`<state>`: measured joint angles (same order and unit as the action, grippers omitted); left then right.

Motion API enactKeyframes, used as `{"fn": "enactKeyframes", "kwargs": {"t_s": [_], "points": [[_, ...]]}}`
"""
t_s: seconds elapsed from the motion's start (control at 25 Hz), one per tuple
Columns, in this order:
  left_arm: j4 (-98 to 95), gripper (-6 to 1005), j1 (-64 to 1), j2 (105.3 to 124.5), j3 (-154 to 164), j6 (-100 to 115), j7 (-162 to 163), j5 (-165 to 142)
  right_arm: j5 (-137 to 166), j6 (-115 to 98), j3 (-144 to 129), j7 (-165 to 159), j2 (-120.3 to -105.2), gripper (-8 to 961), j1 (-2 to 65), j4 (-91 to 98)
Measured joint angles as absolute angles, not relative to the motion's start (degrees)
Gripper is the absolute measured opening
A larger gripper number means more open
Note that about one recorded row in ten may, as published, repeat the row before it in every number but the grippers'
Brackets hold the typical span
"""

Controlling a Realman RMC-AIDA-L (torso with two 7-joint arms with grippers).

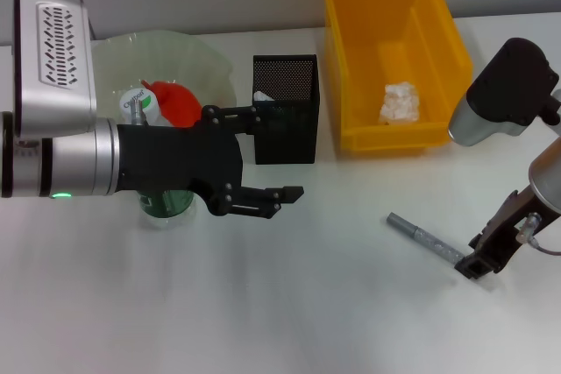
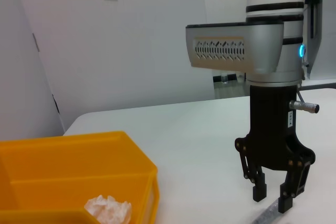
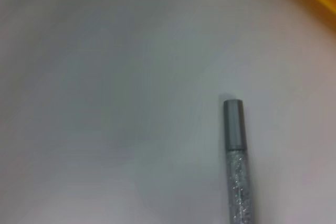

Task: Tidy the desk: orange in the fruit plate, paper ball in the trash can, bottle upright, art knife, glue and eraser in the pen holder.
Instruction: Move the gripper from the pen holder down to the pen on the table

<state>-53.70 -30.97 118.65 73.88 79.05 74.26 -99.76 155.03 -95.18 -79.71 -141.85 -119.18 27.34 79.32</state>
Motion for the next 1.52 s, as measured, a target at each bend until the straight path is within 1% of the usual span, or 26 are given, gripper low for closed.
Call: {"fn": "enactKeyframes", "kwargs": {"t_s": [0.28,1.04,1.52], "points": [[-53.29,812,-31.01,118.72,74.08,78.98,74.26,-99.76,155.03,-94.94,-79.7,-141.75,-119.18,375,28.6,76.67],[-53.0,813,-31.03,118.74,74.09,78.92,73.65,-99.76,155.28,-94.37,-79.71,-141.96,-119.18,363,28.74,76.55],[-52.91,812,-30.87,118.74,74.09,78.93,73.65,-99.76,155.39,-93.87,-80.07,-142.03,-119.18,298,28.74,76.11]]}}
